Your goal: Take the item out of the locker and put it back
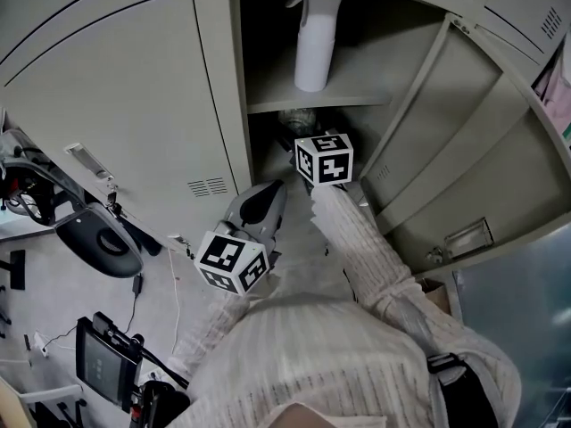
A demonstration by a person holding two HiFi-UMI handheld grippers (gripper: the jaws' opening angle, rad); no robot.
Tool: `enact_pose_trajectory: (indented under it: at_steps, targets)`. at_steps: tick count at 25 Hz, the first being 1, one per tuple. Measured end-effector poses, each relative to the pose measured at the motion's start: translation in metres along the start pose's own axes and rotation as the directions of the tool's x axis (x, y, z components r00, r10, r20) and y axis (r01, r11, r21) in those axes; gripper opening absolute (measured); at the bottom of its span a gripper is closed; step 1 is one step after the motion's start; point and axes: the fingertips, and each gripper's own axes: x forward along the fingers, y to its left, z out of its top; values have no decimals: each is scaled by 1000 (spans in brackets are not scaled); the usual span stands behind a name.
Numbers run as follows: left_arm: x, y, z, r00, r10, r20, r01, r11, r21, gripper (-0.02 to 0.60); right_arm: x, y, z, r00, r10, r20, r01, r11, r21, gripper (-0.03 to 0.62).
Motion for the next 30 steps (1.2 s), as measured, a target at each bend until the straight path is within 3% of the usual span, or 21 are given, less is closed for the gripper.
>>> enact_pose_trajectory:
  at_steps: [9, 30]
  targets:
    - [-3, 10, -4, 1000, 24, -12, -24, 999, -29, 6, 22, -2, -4, 999, 13, -40, -14, 1000, -10, 460]
    - [-11, 13, -3, 999, 29, -17, -29, 999, -15, 6, 21, -8, -6, 998, -22, -62, 22, 1000, 10, 449]
